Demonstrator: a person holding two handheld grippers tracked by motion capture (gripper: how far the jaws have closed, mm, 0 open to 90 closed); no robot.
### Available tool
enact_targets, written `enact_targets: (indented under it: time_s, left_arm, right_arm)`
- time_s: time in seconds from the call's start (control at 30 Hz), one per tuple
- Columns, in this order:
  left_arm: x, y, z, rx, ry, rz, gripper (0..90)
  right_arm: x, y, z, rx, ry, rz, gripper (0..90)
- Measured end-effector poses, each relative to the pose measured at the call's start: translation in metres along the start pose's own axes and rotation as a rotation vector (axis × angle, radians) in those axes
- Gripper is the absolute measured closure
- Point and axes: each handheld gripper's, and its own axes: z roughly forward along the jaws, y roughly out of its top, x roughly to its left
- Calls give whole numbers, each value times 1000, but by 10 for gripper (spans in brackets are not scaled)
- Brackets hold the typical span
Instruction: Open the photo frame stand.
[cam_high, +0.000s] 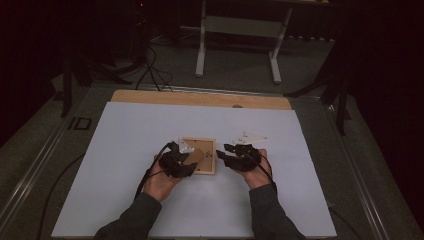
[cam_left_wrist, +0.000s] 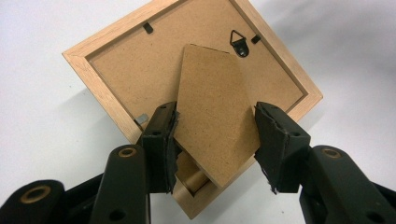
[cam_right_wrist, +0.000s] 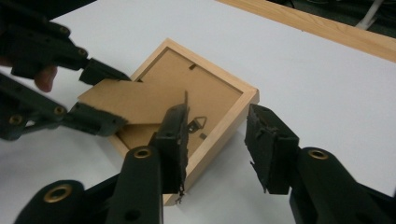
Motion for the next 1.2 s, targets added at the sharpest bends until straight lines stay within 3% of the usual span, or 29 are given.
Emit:
enact_targets:
  time_s: [0.57,1.2]
  left_arm:
    - [-12,-18,-7,-72,63,42,519]
    - [-15,-29,-5,-111,94,79,519]
  right_arm:
    - [-4,3,5,2,20,36,569]
    - [-5,6,25,37,52,71,539]
